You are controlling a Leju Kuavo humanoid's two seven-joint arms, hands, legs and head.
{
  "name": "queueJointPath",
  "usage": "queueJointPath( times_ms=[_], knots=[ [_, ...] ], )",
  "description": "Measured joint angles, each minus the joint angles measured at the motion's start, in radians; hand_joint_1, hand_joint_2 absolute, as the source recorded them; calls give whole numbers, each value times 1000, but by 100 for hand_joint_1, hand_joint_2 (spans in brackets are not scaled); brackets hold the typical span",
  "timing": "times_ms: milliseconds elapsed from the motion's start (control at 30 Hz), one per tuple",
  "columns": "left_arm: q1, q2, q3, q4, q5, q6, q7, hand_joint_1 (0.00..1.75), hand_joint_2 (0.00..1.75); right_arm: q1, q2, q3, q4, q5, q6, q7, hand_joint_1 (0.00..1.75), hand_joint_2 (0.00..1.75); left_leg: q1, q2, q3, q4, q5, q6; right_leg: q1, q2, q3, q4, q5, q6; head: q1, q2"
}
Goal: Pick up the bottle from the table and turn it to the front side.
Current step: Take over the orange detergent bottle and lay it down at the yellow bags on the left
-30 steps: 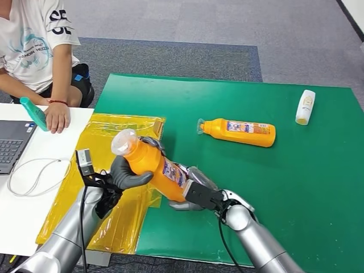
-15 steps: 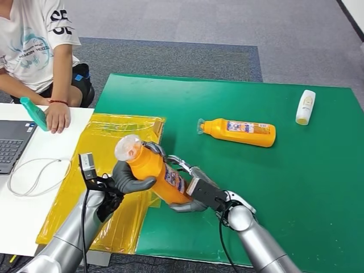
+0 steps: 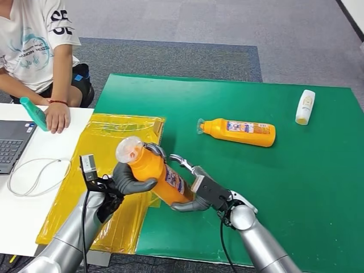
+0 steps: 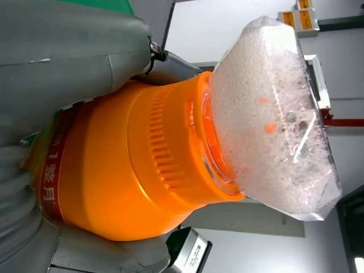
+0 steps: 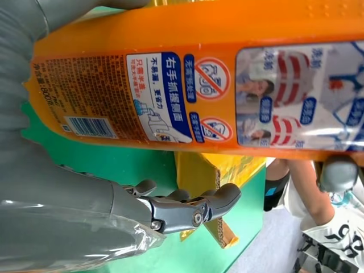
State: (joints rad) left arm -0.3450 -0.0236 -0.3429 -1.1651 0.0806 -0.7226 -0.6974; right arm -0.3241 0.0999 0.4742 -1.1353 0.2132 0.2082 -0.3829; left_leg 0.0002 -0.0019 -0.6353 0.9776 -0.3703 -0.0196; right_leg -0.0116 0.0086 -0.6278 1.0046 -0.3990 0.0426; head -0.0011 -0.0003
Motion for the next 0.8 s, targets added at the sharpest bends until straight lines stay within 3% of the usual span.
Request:
queueJointPath(
  times_ms=[200, 500, 800],
  knots=[
    [15, 25, -23, -70, -97, 57, 0, 175, 175, -4, 0, -43, 0, -85, 43, -28, 0, 175, 0, 0, 0, 0, 0, 0, 0, 0, 0, 0, 0, 0, 0, 0],
    [11, 194, -193, -228, -197, 181, 0, 175, 175, -30, -31, -198, -94, -244, 131, -86, 0, 175, 0, 0, 0, 0, 0, 0, 0, 0, -1, 0, 0, 0, 0, 0],
    [-27, 265, -304, -252, -237, 220, 0, 175, 175, -38, -68, -311, -179, -294, 176, -87, 0, 175, 0, 0, 0, 0, 0, 0, 0, 0, -1, 0, 0, 0, 0, 0]
  ],
)
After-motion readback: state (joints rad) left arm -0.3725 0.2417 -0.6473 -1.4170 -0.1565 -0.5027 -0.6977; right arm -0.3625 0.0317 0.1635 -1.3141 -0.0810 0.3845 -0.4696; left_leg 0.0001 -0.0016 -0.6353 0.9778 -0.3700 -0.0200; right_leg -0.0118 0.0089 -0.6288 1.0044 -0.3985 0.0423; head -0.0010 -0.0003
